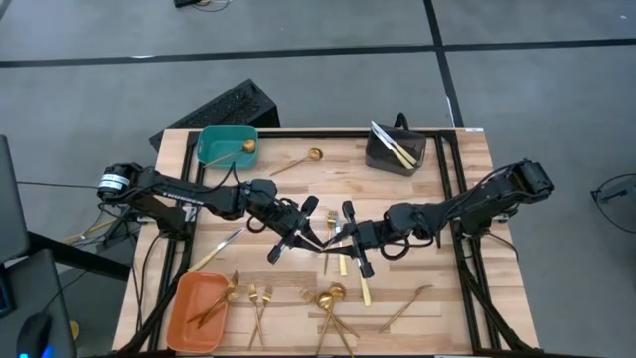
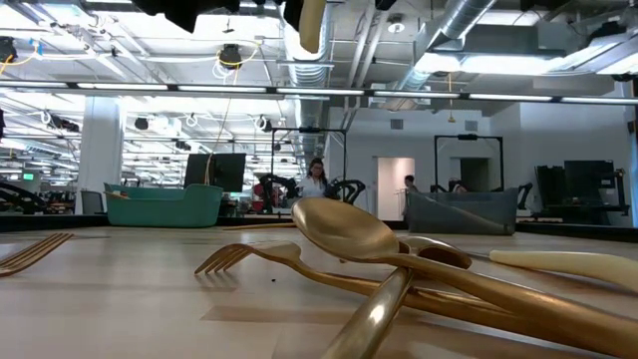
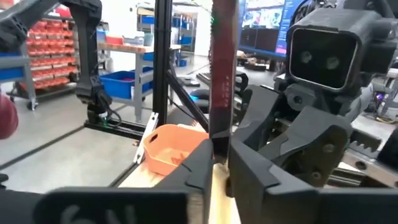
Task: Sort silverware by color (type)
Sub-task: Put the knife into the black bin
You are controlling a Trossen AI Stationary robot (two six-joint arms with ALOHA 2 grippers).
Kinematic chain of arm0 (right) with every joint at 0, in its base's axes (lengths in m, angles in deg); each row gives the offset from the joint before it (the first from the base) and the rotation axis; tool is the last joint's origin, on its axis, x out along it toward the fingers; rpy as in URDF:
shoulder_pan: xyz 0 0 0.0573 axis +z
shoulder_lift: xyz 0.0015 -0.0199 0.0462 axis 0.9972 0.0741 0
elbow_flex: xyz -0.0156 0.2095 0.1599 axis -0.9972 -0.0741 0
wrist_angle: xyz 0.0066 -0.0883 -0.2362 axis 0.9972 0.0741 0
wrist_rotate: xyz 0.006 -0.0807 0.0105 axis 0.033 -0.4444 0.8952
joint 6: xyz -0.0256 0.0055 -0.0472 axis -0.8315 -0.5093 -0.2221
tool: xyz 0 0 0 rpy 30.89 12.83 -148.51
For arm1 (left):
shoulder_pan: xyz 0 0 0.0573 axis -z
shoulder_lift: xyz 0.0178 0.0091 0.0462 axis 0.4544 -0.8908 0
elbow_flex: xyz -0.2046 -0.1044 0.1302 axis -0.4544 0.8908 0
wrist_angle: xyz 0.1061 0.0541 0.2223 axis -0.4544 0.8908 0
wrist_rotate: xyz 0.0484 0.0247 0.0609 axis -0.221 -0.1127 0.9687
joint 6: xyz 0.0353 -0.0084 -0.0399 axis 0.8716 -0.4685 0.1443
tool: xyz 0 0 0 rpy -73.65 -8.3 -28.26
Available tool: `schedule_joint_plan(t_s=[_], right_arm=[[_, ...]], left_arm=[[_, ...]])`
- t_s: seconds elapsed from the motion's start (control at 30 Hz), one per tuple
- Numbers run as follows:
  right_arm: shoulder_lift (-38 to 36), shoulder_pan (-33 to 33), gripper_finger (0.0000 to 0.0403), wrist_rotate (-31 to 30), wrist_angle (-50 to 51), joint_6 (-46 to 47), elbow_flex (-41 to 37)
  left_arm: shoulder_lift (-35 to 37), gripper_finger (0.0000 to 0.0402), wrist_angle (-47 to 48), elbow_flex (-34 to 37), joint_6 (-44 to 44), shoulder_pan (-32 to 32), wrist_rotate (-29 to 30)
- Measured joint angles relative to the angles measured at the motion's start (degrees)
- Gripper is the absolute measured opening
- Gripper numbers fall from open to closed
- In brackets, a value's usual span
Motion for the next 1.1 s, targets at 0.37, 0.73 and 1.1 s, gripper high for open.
schedule_joint_plan(t_s=[0.37,0.73,1.1], right_arm=[[-0.22,-0.75,0.0019,-0.96,0.86,-0.64,-0.12],[-11.04,-6.83,0.0019,-54.67,30.81,-9.17,0.07],[-11.53,-38.12,0.0019,-42.49,48.99,-9.33,-0.07]], left_arm=[[0.29,0.0016,2.48,0.0,-6.75,0.16,7.9],[0.04,0.0017,25.95,-0.02,-12.95,-0.98,43.18],[0.04,0.0018,28.04,-0.07,-12.93,0.56,47.83]])
